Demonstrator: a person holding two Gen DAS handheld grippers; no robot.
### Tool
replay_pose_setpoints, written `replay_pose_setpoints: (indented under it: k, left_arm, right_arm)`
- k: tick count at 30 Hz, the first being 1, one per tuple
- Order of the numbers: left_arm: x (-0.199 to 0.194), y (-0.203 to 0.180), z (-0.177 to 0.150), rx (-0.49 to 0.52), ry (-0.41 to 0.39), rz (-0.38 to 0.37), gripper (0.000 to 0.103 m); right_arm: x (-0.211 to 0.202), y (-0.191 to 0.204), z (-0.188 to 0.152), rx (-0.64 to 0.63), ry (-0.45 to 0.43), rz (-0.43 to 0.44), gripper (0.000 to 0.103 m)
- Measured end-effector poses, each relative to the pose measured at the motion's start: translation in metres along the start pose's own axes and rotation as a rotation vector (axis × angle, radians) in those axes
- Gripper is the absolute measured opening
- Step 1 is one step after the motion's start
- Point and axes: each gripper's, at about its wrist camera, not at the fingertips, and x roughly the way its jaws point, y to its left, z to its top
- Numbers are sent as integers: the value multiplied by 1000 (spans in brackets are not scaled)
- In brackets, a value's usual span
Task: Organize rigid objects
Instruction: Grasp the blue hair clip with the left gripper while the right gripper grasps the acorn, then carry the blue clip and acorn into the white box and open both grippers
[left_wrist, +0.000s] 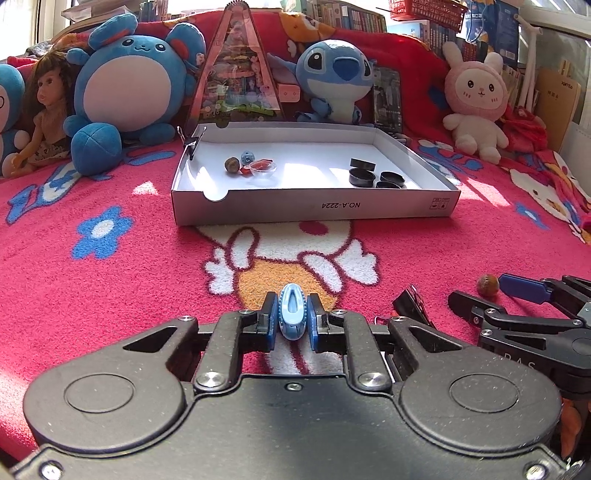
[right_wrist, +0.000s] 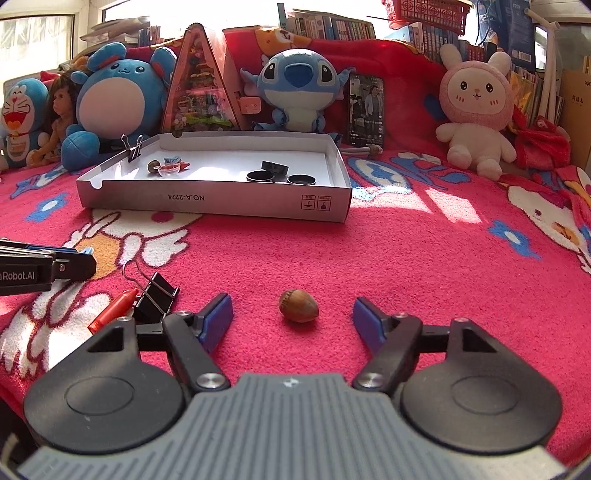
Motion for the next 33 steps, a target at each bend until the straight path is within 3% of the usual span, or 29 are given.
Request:
replay_pose_setpoints:
  k: [4,6,8,17,33]
  left_arm:
    - [-2,0,1,-12,0,-15,16]
    - [-3,0,0,-11,0,-19,16]
    - [-4,0,0,-9,0,-21,16]
    - [-5,0,8,-4,-15,-23,16]
    - [13,22,76,-48,-82,-22,15]
  right_arm:
    - [-5,5,0,-10,-12,18,45]
    - [-8,7,-1,-21,-17,23,28]
    - [-9,9,-1,-28,-20,25,22]
    - [-8,8,11,-16,-26,59,22]
    - [30,-17,69,120,-3,111,22]
